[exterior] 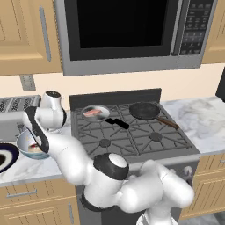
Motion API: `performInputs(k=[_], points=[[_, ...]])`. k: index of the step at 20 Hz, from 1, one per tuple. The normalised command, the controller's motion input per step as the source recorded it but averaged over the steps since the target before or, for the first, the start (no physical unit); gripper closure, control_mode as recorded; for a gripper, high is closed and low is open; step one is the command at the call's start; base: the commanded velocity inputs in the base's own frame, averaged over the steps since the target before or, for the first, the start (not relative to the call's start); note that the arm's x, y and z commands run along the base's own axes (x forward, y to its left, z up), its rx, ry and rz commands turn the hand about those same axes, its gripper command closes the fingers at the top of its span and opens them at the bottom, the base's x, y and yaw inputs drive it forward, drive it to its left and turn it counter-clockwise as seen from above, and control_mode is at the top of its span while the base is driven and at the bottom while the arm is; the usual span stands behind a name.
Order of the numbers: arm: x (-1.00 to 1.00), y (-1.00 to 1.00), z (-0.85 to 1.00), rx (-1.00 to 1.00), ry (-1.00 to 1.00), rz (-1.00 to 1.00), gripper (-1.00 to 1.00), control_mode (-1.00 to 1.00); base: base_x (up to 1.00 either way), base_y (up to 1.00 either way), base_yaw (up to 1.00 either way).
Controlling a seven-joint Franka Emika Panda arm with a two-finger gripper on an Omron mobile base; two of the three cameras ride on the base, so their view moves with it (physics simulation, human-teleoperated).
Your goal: Place one of the steaks on the plate and the other in the bowl. Then place the bowl in the fridge.
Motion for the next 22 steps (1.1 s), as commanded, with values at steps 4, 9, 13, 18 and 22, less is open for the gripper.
performInputs(k=[4, 9, 13, 18, 22], points=[[-0.40, -0.01, 0.00, 0.00, -0.20, 0.00, -1.00, -1.00, 0.00, 0.00, 0.00], [-0.51, -0.13, 0.30, 0.03, -0.24, 0.00, -1.00, -1.00, 0.00, 0.00, 0.00], [-0.55, -0.33, 0.20, 0.02, -0.15, 0.00, -1.00, -1.00, 0.00, 0.00, 0.00], [-0.22, -0.85, 0.39, 0.01, 0.00, 0.04, -1.00, -1.00, 0.00, 0.00, 0.00], [-0.19, -0.94, 0.24, -0.01, 0.00, 0.10, -1.00, -1.00, 0.00, 0.00, 0.00]])
